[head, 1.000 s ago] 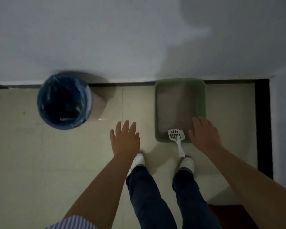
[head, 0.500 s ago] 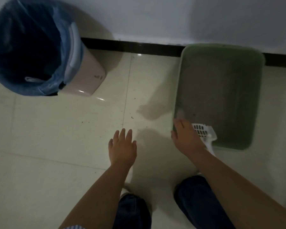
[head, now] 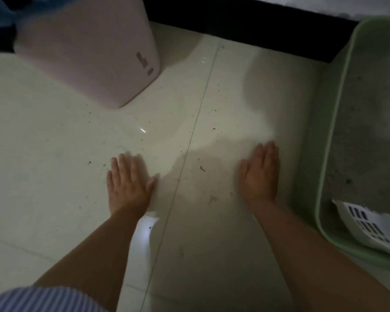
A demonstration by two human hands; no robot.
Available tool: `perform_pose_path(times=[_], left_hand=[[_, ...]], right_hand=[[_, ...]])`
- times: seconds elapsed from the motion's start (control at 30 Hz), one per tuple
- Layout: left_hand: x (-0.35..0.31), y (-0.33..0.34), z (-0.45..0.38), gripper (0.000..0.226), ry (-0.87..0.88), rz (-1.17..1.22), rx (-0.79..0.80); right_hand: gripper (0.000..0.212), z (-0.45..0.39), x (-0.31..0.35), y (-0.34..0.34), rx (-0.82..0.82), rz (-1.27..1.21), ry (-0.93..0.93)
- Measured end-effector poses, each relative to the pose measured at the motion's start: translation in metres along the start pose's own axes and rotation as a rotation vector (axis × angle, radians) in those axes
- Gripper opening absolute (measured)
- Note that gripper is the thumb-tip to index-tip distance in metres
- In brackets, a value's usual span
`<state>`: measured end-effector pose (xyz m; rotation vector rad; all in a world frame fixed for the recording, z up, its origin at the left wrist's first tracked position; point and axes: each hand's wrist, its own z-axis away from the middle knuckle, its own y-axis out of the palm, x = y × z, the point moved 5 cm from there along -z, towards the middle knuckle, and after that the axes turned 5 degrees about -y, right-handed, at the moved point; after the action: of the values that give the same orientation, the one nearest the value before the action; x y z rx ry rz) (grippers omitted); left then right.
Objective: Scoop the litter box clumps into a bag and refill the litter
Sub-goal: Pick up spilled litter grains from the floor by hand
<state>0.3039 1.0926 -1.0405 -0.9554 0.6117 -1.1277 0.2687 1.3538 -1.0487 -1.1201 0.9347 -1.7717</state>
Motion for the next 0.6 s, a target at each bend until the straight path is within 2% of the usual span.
perform_pose_path(times=[0.07, 0.17, 0.3, 0.37, 0.43, 0.47, 0.57, 0.6], left_hand=[[0.004, 0.004, -0.005, 0.124, -0.014, 0.095, -0.011], [-0.001, 0.005, -0.012, 0.133, -0.074, 0.211, 0.005], [-0.009, 0.003, -0.03, 0.121, -0.066, 0.234, -0.046], [-0.015, 0.002, -0.032, 0.117, -0.021, 0.193, -0.026], [-0.017, 0.003, -0.032, 0.085, 0.019, 0.155, 0.019], [-0.02, 0.002, -0.031, 0.077, 0.058, 0.151, 0.03], [-0.021, -0.005, -0.03, 0.09, 0.15, 0.158, -0.028], [-0.017, -0.004, -0.031, 0.087, 0.139, 0.158, -0.035]], right_hand=[[0.075, 0.0, 0.001, 0.008, 0.0, 0.004, 0.023], [0.076, -0.002, 0.02, 0.014, 0.048, -0.011, -0.059], [0.078, 0.001, 0.05, 0.032, 0.114, 0.071, -0.36], [0.063, 0.003, 0.057, 0.037, 0.124, 0.091, -0.487], [0.057, 0.004, 0.061, 0.036, 0.118, 0.107, -0.549], [0.057, 0.002, 0.06, 0.034, 0.118, 0.109, -0.557], [0.063, -0.002, 0.061, 0.025, 0.068, 0.072, -0.54], [0.067, -0.003, 0.062, 0.022, 0.052, 0.034, -0.51]])
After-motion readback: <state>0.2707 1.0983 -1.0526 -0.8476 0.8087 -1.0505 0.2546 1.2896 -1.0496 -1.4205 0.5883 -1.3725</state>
